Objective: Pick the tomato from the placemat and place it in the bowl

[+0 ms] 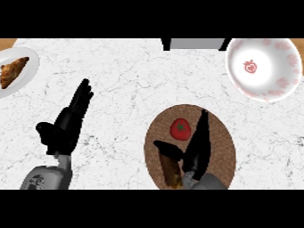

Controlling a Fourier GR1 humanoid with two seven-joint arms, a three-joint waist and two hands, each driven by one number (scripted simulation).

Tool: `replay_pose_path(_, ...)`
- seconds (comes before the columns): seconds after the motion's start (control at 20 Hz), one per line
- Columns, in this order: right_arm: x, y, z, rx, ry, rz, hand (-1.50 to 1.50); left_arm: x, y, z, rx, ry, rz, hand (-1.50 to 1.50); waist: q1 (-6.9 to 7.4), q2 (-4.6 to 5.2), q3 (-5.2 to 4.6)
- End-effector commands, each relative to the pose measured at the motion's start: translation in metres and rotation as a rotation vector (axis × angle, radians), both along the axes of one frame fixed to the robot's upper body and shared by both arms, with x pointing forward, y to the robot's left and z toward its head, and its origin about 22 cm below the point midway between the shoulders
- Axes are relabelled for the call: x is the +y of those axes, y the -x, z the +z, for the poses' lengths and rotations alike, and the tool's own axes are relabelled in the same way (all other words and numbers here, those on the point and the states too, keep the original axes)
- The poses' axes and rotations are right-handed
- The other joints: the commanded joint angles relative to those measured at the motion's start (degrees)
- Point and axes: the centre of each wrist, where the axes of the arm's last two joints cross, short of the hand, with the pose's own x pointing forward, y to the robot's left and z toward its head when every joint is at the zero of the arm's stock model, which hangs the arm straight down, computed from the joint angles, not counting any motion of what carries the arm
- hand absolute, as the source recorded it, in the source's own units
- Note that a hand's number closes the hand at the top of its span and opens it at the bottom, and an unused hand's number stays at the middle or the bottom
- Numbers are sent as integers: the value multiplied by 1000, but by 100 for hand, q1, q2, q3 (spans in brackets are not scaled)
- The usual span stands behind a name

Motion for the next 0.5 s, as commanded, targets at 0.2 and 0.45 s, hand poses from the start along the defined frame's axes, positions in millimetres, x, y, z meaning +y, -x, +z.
replay_pose_path(0.2,5,1,-6,38,-38,16,-150,-16,8,-8,-8,13,9,0,-10,-1,0)
replay_pose_path(0.45,2,-7,-25,84,135,203,150,-3,-5,21,2,5,-3,0,19,-1,3)
